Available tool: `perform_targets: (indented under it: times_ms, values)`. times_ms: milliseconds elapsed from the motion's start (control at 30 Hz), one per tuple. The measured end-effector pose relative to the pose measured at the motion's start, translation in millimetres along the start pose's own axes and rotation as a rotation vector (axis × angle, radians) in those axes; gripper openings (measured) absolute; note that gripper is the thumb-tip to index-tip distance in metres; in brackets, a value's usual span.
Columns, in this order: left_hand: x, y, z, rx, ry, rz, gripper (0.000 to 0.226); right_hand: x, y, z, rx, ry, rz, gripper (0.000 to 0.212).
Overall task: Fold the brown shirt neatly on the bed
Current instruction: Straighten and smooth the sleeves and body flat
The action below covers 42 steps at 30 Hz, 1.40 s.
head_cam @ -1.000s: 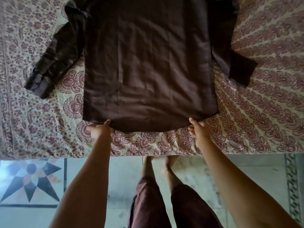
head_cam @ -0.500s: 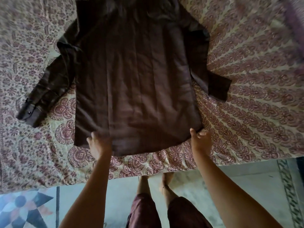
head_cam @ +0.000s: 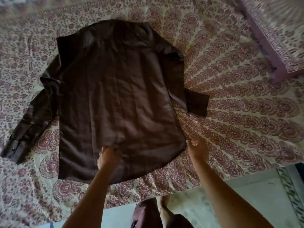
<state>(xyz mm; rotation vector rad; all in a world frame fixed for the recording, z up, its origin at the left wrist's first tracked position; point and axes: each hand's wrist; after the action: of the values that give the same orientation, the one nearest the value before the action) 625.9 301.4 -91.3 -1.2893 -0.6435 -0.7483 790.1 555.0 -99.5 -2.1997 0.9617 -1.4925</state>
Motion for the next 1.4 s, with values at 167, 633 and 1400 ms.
perform_targets:
  times_ms: [167, 633, 1400]
  values:
    - [-16, -53, 80, 0.078, 0.134, 0.062, 0.034, -30, -41, -55, -0.071, -0.041, 0.036, 0.021]
    - [-141, -156, 307, 0.063, 0.496, 0.143, 0.027, -161, -80, -130, 0.189, 0.136, -0.108, 0.053]
    - [-222, -139, 400, -0.463, 0.454, 0.333, 0.031, -236, -194, -135, -0.399, -0.216, 0.384, 0.021]
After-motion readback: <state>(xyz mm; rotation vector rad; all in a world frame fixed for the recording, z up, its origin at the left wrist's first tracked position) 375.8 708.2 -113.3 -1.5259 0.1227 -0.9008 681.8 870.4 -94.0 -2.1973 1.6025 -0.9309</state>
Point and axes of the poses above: each hand's wrist, its own x-axis away from the middle knuckle, its own y-axis out of the palm, z = x × y, and after that the axes turned 12 degrees about -z, right-handed
